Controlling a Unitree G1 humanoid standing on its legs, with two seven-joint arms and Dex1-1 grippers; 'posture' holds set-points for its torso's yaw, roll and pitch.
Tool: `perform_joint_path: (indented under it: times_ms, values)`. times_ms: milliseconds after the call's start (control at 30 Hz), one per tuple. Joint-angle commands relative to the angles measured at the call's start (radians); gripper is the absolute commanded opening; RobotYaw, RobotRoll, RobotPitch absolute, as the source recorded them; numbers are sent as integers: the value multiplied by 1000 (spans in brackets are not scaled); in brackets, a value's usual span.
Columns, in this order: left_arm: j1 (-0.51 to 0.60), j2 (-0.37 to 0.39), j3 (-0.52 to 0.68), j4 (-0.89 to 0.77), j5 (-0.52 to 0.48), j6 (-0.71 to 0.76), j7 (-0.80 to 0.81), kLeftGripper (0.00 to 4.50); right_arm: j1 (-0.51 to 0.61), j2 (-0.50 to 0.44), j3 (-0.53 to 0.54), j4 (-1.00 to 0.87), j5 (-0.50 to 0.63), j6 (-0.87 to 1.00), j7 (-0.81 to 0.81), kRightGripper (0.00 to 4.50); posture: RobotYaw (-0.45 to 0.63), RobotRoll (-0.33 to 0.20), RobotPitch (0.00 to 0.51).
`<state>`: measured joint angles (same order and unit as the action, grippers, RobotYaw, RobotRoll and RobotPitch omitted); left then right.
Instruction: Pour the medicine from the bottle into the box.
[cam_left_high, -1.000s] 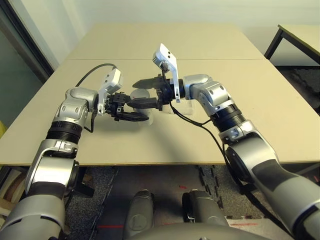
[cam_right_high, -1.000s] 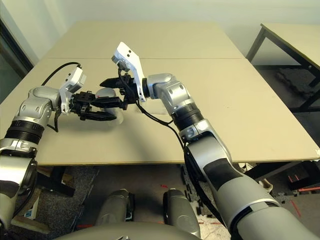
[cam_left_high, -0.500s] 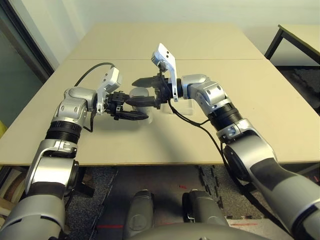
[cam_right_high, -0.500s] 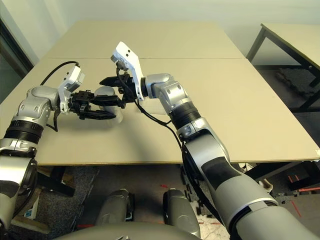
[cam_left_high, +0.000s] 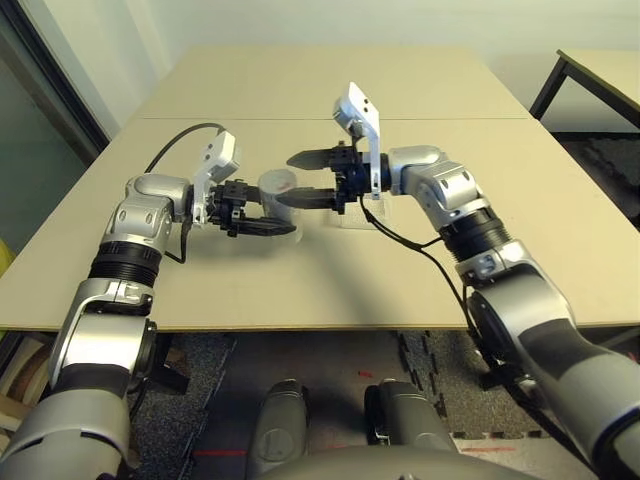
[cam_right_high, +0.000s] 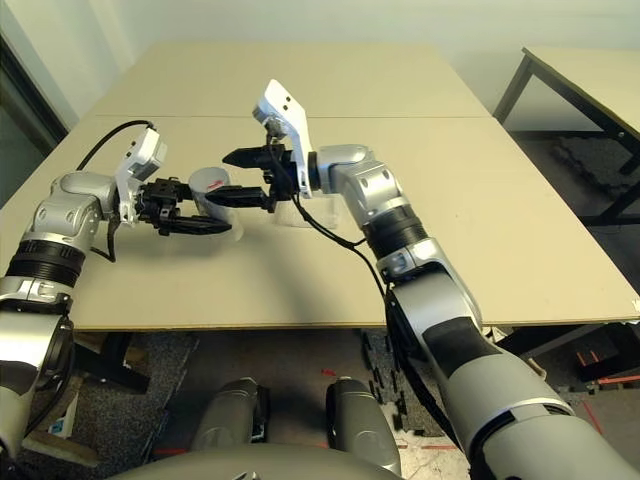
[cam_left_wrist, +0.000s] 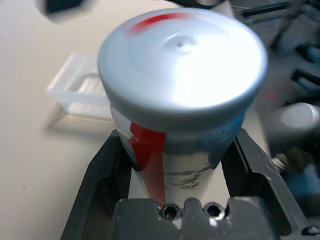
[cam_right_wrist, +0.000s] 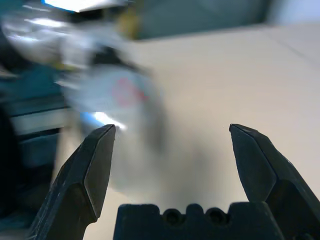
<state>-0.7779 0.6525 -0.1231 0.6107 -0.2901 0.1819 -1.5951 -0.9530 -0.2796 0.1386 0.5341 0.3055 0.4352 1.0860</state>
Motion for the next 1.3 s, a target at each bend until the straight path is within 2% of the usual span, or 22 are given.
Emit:
perform_joint_path:
  times_ms: [33,167,300,467,767,1000,1300]
  values:
    - [-8,3,8,5,5,-9,-16,2793,26,-36,-24,-56,9,38,-1,4500,0,0,4]
    - [-14,5,11,18,9,-15,-19,2793,41,-73,-38,-92,14,64,0,4500,-8,0,5]
    - [-24,-1,9,34,11,-21,-19,2793,41,-71,-38,-133,23,92,-3,4500,-11,0,8]
    - [-32,-3,4,51,6,-20,-19,2793,22,-29,-34,-200,67,159,-6,4500,-14,0,12]
    - [-47,-10,7,70,16,-25,-19,2793,15,58,39,-289,82,234,-9,4500,-9,0,10]
    - [-55,-14,6,83,18,-25,-19,2793,-34,127,57,-223,58,192,-30,4500,-9,0,12]
    - [-57,-26,7,82,24,-25,-19,2793,-80,165,70,-138,26,127,-24,4500,-6,0,12]
